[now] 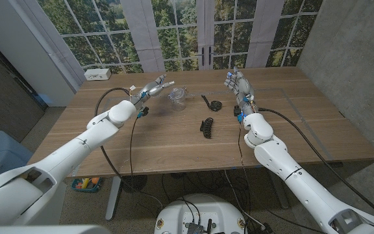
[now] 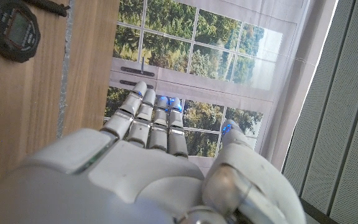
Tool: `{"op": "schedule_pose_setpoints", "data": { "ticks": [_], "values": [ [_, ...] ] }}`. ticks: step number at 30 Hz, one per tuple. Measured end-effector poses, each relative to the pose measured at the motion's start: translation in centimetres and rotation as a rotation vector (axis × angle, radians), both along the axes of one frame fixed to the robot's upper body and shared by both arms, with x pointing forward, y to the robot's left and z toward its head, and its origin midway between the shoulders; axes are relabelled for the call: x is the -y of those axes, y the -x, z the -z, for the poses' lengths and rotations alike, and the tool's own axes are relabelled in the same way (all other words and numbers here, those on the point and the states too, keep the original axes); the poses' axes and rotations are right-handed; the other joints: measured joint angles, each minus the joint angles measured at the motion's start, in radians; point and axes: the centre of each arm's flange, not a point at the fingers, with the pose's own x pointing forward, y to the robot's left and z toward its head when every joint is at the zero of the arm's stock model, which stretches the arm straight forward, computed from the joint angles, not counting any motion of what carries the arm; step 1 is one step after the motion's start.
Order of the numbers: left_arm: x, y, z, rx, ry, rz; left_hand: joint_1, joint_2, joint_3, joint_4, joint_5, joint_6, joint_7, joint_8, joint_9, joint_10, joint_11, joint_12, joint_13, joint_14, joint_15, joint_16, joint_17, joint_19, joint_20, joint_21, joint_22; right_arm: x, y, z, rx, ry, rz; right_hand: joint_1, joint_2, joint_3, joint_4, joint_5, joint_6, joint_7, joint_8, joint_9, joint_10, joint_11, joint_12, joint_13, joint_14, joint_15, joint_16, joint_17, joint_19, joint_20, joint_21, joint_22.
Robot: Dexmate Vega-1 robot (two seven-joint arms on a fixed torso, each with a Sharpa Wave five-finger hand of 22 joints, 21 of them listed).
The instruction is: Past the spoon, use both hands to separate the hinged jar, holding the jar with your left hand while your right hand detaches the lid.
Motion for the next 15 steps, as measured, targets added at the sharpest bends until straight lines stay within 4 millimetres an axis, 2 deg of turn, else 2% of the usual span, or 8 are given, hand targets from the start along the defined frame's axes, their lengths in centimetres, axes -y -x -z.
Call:
{"op": "schedule_pose_setpoints", "data": {
  "ticks": [1, 2, 3, 8, 12, 13, 15],
  "values": [
    [0.2, 0.2, -0.2, 0.002, 0.014, 0.029, -0.01, 0.001, -0.001, 0.001, 0.004, 0.0, 0.0, 0.0, -0.001, 0.001, -0.001, 0.003, -0.002, 0.0, -0.003, 0.0, -0.003, 0.0, -0.008, 0.003, 0.0, 0.2, -0.1, 0.1, -0.003, 0.003, 0.004, 0.0, 0.0, -0.001, 0.006, -0.007, 0.0, 0.0, 0.0, 0.0, -0.001, -0.002, -0.002, -0.003, -0.007, -0.003, -0.003, -0.002, 0.0, 0.0, -0.003, -0.001],
    [-0.9, -0.1, 0.6, -0.015, 0.053, 0.019, -0.016, 0.004, -0.003, 0.003, 0.004, 0.0, 0.0, 0.0, -0.001, 0.001, -0.002, 0.005, -0.004, 0.0, -0.003, 0.0, -0.004, 0.0, -0.015, 0.004, 0.0, 0.3, -0.2, 0.1, -0.005, 0.005, 0.007, -0.02, -0.001, -0.007, 0.012, -0.014, -0.004, 0.004, 0.0, 0.0, -0.008, -0.007, -0.004, -0.004, -0.012, -0.006, -0.004, -0.004, -0.004, -0.004, -0.003, -0.001],
    [-1.1, -0.2, 0.7, -0.017, 0.057, 0.017, -0.024, 0.002, -0.006, 0.006, 0.004, -0.002, -0.002, 0.0, -0.001, 0.001, -0.009, 0.005, -0.005, -0.001, -0.006, 0.0, -0.005, 0.0, -0.022, 0.004, 0.0, -0.2, 0.1, -0.2, 0.02, 0.019, -0.033, -0.024, 0.0, -0.011, 0.016, -0.021, -0.003, 0.003, 0.0, 0.0, -0.015, -0.007, -0.004, -0.007, -0.018, -0.007, -0.005, -0.005, -0.007, -0.007, -0.005, -0.002],
    [-0.6, 0.6, 0.1, -0.018, 0.122, 0.127, -0.054, 0.019, -0.007, 0.015, 0.004, -0.005, -0.005, 0.0, -0.001, 0.001, -0.03, 0.005, -0.005, -0.001, -0.028, 0.0, -0.009, 0.001, -0.06, 0.011, 0.0, 0.5, -0.4, 0.2, 0.013, 0.034, -0.023, -0.059, -0.001, -0.021, 0.035, -0.045, -0.014, 0.007, 0.0, -0.003, -0.029, -0.011, -0.004, -0.017, -0.043, -0.015, -0.015, -0.013, -0.018, -0.018, -0.016, -0.002],
    [-0.4, 1.1, -0.2, -0.021, 0.151, 0.19, -0.084, 0.042, 0.0, 0.022, 0.011, 0.024, -0.005, 0.008, -0.003, 0.0, -0.054, 0.011, -0.009, 0.0, -0.061, -0.004, -0.014, 0.001, -0.097, 0.011, -0.005, 1.1, -0.7, 0.3, 0.007, 0.04, -0.012, -0.091, 0.004, -0.032, 0.054, -0.06, -0.025, 0.007, 0.0, -0.004, -0.04, -0.018, -0.004, -0.027, -0.074, -0.023, -0.023, -0.021, -0.043, -0.028, -0.031, -0.002],
    [-1.6, 0.7, 0.8, -0.039, 0.217, 0.192, -0.088, 0.046, 0.003, 0.025, 0.011, 0.033, -0.002, 0.008, -0.005, 0.001, -0.059, 0.011, -0.009, 0.0, -0.068, -0.005, -0.014, 0.0, -0.105, 0.011, -0.005, 0.8, -0.4, 0.1, 0.025, 0.053, -0.063, -0.102, 0.0, -0.032, 0.059, -0.061, -0.025, 0.007, 0.0, -0.006, -0.041, -0.02, -0.004, -0.028, -0.082, -0.024, -0.026, -0.022, -0.049, -0.027, -0.033, -0.005],
    [-1.6, 0.8, 0.7, -0.042, 0.228, 0.213, -0.1, 0.058, 0.008, 0.03, 0.011, 0.048, 0.003, 0.008, -0.005, 0.002, -0.069, 0.011, -0.01, 0.0, -0.077, -0.007, -0.014, 0.001, -0.12, 0.011, -0.005, 0.9, -0.5, 0.2, 0.025, 0.059, -0.067, -0.107, -0.004, -0.034, 0.065, -0.063, -0.031, 0.002, -0.001, -0.007, -0.053, -0.021, -0.008, -0.032, -0.095, -0.03, -0.026, -0.027, -0.058, -0.036, -0.039, -0.006]
  ]
}}
